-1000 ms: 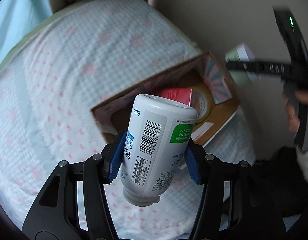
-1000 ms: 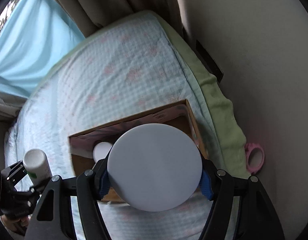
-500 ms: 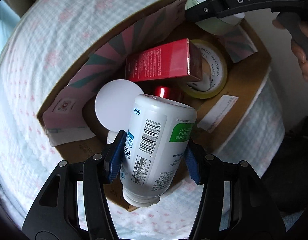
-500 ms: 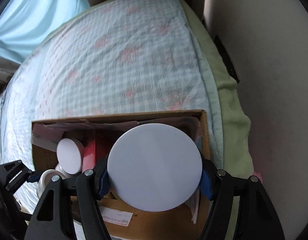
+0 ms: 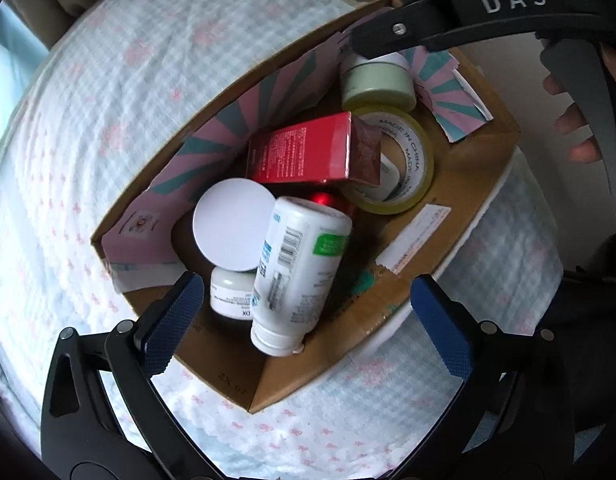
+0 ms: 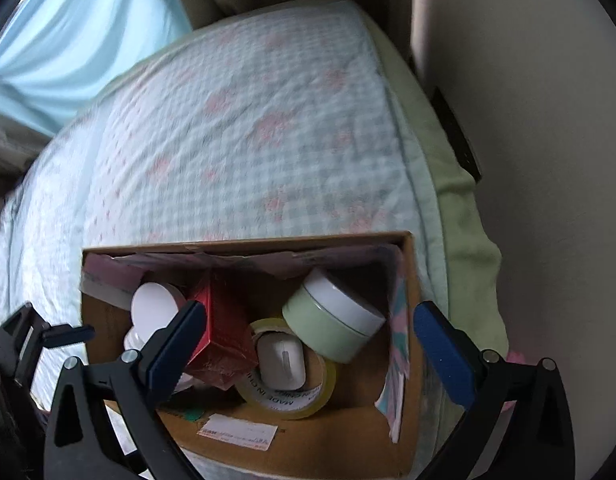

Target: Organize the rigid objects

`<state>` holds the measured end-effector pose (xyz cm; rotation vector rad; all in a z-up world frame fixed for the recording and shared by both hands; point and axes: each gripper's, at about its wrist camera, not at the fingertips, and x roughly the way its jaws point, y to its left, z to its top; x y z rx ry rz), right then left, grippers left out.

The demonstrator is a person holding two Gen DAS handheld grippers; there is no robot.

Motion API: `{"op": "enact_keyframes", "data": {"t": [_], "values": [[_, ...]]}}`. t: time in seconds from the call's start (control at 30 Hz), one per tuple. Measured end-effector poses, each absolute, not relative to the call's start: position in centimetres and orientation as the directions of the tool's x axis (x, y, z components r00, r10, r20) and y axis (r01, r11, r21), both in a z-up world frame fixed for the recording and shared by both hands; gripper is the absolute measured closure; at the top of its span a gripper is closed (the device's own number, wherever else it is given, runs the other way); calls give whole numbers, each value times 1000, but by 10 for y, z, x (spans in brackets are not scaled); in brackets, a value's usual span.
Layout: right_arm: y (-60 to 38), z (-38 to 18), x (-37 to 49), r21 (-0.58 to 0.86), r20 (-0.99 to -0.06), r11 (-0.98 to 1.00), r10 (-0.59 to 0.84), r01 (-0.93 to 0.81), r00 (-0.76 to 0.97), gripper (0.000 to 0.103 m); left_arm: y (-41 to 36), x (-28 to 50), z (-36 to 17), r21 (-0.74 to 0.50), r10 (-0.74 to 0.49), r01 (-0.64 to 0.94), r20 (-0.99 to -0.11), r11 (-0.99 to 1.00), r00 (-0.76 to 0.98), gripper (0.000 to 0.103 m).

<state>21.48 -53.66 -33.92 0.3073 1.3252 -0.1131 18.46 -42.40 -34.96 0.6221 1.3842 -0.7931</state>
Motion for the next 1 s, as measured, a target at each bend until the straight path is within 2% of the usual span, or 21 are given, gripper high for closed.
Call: {"op": "enact_keyframes", "data": {"t": [0.33, 0.5, 0.7, 0.83, 1.0], "values": [[-533, -316, 192, 137, -968, 941, 61, 310, 245, 0, -399, 169, -321, -61, -154, 789, -987, 612, 43, 0], [-519, -285, 182, 127, -960, 943, 39, 307, 278, 0, -380, 162, -295, -65, -193, 775, -978, 628, 75, 0], [-479, -218, 163, 99, -936, 963, 4, 251, 353, 0, -334, 153, -240, -74, -258, 733, -956, 677, 142, 0], [-432, -158, 146, 115, -904, 971, 14, 211, 427, 0, -275, 150, -186, -109, -300, 639, -933, 761, 198, 0], [-356, -76, 123, 96, -825, 986, 3, 135, 565, 0, -189, 137, -103, -67, -305, 500, -858, 863, 413, 0]]}}
